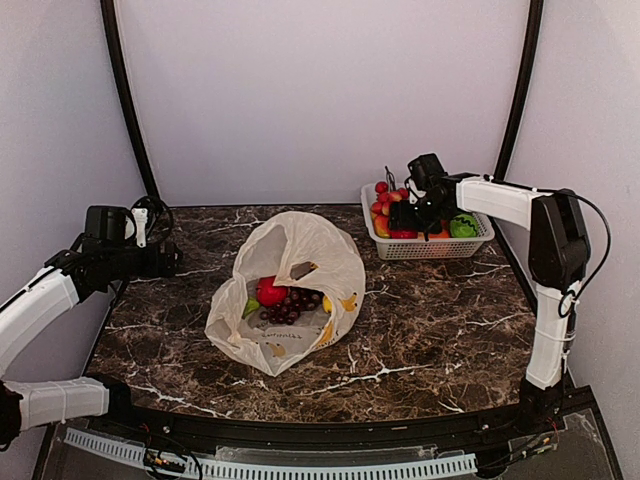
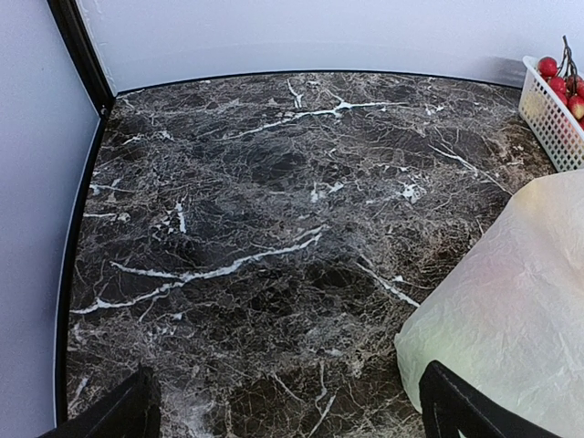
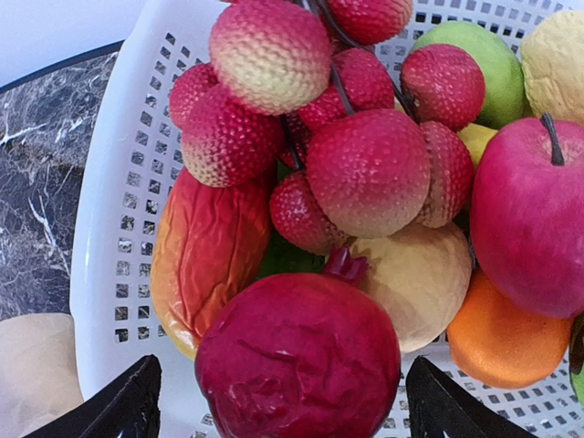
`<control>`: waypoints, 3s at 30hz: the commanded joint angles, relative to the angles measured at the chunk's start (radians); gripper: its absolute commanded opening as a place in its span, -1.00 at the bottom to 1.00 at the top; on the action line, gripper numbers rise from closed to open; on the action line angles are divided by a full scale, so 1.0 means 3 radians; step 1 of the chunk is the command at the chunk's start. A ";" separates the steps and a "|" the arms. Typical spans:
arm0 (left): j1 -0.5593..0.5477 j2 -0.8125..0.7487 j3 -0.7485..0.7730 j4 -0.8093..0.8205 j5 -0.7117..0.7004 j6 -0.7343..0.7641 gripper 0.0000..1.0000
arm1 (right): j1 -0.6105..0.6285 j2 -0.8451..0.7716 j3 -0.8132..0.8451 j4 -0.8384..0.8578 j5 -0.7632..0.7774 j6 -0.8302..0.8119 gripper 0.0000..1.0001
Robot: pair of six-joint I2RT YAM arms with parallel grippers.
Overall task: Untie the knot of the plastic bag and take out the fruit
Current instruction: Place the fake fruit in the bin, then hold the bag opening of the takeout bag.
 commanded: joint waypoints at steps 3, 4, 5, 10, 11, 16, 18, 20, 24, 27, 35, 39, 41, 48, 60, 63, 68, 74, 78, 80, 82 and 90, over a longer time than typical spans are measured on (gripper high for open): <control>0.0014 0.0012 0.0005 -0.0014 0.0017 0.0027 0.96 | 0.0003 -0.0139 0.0053 0.0023 -0.0052 -0.0020 0.92; 0.0014 0.0012 0.0006 -0.0016 0.0019 0.0023 0.96 | 0.0004 -0.0150 0.0046 0.0028 -0.0052 -0.0024 0.92; 0.0014 0.0020 0.0006 -0.0016 0.0019 0.0025 0.96 | 0.0003 -0.0161 0.0039 0.0028 -0.0049 -0.0029 0.94; 0.0014 0.0027 0.0007 -0.0018 0.0022 0.0026 0.96 | 0.0004 -0.0232 -0.0016 0.0036 -0.0049 -0.0049 0.94; 0.0014 0.0021 0.0010 -0.0017 0.0044 0.0026 0.96 | 0.0004 -0.0268 -0.0044 0.0042 -0.0054 -0.0049 0.95; 0.0014 -0.0065 -0.0047 0.0072 0.0469 -0.0003 0.97 | 0.0050 -0.0602 -0.0314 0.0212 -0.0105 -0.0021 0.94; 0.0014 -0.0116 -0.0062 0.0092 0.0641 -0.0080 0.96 | 0.0081 -0.0781 -0.0442 0.0283 -0.0120 -0.0044 0.94; 0.0010 -0.0152 -0.0020 0.0014 0.0790 -0.0201 0.96 | 0.0126 -0.0985 -0.0559 0.0334 -0.0139 -0.0099 0.94; -0.0002 -0.0195 0.0128 -0.0254 0.1036 -0.0605 0.91 | 0.0253 -0.1308 -0.0787 0.0392 -0.0183 -0.0220 0.93; -0.0042 -0.0258 0.0149 -0.0327 0.1245 -0.1048 0.88 | 0.0385 -0.1530 -0.0946 0.0433 -0.0187 -0.0262 0.93; -0.0740 -0.0178 0.0460 -0.0524 0.1327 -0.1515 0.98 | 0.0782 -0.1934 -0.1130 0.0404 -0.0325 -0.0062 0.93; -0.1021 -0.0187 0.0565 -0.0532 0.1171 -0.1620 0.98 | 0.1012 -0.2098 -0.1204 0.0418 -0.0382 0.0039 0.92; -0.1088 -0.0207 0.0594 -0.0533 0.1183 -0.1650 0.98 | 0.1117 -0.2183 -0.1312 0.0535 -0.0515 0.0082 0.91; -0.1377 -0.0176 0.0485 -0.0584 0.1073 -0.1734 0.96 | 0.1531 -0.2387 -0.1628 0.1015 -0.0657 0.0120 0.92; -0.1963 0.0094 0.0517 -0.0649 0.0471 -0.1646 0.96 | 0.2046 -0.2376 -0.1747 0.1077 -0.0324 0.0152 0.90; -0.2002 0.0135 0.0529 -0.0681 0.0355 -0.1594 0.92 | 0.2184 -0.2335 -0.1751 0.1082 -0.0256 0.0183 0.89; -0.2022 0.0242 0.0555 -0.0734 0.0312 -0.1546 0.51 | 0.2407 -0.2125 -0.1684 0.1112 -0.0131 0.0260 0.84; -0.2055 0.0262 0.0603 -0.0878 0.0220 -0.1475 -0.22 | 0.2631 -0.1696 -0.1418 0.1119 0.0009 0.0328 0.74; -0.2057 0.0190 0.0554 -0.0886 0.0232 -0.1474 -0.65 | 0.2765 -0.1336 -0.1122 0.1028 0.0135 0.0397 0.65; -0.2057 0.0146 0.0518 -0.0879 0.0231 -0.1484 -0.79 | 0.2810 -0.1168 -0.0994 0.0988 0.0198 0.0454 0.60; -0.2061 0.0097 0.0476 -0.0861 0.0235 -0.1490 -0.90 | 0.2819 -0.1021 -0.0884 0.0910 0.0276 0.0568 0.53; -0.2062 -0.0021 0.0325 -0.0712 0.0398 -0.1567 -0.99 | 0.2760 -0.0425 -0.0336 0.0225 0.0715 0.0848 0.48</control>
